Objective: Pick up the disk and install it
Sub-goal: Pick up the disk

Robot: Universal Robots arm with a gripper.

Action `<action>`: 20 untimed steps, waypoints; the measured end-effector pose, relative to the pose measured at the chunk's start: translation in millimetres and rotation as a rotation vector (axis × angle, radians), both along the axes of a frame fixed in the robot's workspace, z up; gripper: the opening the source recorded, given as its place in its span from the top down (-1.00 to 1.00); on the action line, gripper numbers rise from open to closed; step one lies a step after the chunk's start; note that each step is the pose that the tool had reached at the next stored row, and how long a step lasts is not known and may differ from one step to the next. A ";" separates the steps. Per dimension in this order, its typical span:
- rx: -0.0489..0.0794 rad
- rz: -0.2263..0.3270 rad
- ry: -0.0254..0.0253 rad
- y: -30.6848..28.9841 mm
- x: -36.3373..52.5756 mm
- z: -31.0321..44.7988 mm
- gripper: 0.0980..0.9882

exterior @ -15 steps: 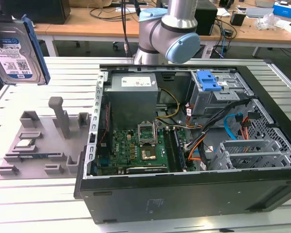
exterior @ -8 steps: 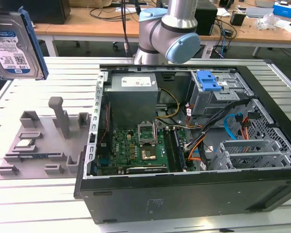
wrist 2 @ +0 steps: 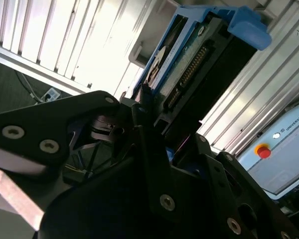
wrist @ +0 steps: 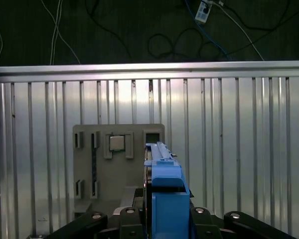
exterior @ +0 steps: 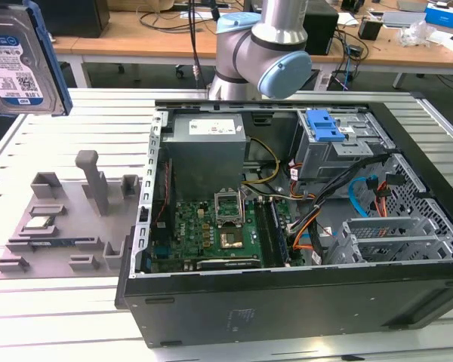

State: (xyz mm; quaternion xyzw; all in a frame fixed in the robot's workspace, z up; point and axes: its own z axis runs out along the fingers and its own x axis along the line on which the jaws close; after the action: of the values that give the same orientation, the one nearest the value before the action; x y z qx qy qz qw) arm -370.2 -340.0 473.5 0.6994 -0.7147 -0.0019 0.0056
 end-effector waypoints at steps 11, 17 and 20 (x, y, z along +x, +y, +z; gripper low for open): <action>0.000 0.000 0.0001 0.0 0.0 14.7 0.40; 0.000 0.000 0.0002 0.0 0.0 22.5 0.40; 0.000 0.000 0.0002 0.0 0.0 31.2 0.40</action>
State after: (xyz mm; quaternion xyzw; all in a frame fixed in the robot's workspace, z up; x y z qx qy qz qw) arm -370.2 -340.0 504.7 0.6994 -0.7148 -0.0019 0.0057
